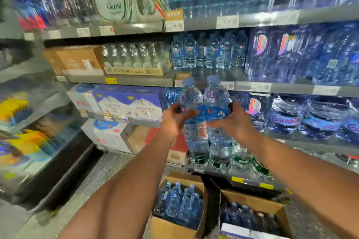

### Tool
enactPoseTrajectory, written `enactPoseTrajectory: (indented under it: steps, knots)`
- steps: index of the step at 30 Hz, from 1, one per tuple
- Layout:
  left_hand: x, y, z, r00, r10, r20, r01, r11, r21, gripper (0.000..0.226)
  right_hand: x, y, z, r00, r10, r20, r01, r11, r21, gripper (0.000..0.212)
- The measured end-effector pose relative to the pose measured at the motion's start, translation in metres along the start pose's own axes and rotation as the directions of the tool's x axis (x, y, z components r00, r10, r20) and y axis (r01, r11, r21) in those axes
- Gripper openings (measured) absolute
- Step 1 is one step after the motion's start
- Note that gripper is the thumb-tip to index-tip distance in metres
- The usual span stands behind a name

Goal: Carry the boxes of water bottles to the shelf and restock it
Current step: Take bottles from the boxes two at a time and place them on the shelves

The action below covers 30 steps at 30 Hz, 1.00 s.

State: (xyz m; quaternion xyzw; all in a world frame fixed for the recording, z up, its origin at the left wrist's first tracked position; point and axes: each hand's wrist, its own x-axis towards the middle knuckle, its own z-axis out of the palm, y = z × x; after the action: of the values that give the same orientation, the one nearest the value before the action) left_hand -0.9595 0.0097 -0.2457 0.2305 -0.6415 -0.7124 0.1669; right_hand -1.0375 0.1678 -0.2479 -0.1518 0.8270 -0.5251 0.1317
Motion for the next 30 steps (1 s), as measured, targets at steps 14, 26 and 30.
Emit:
enactPoseTrajectory:
  steps: [14, 26, 30]
  knots:
    - [0.042, 0.142, -0.013, 0.947, 0.277, -0.163, -0.282, 0.959, -0.009, 0.034, 0.062, -0.15, -0.021, 0.965, -0.263, -0.003, 0.263, 0.965, -0.007, 0.078]
    - [0.117, 0.203, -0.052, 0.92, 0.391, -0.038, -0.39, 0.92, 0.034, 0.011, 0.124, -0.219, 0.007, 0.955, -0.269, -0.124, 0.273, 0.962, 0.012, 0.068]
    - [0.147, 0.238, -0.071, 0.893, 0.446, 0.057, -0.448, 0.894, 0.009, 0.014, 0.138, -0.255, 0.016, 0.95, -0.257, -0.175, 0.265, 0.964, 0.02, 0.076]
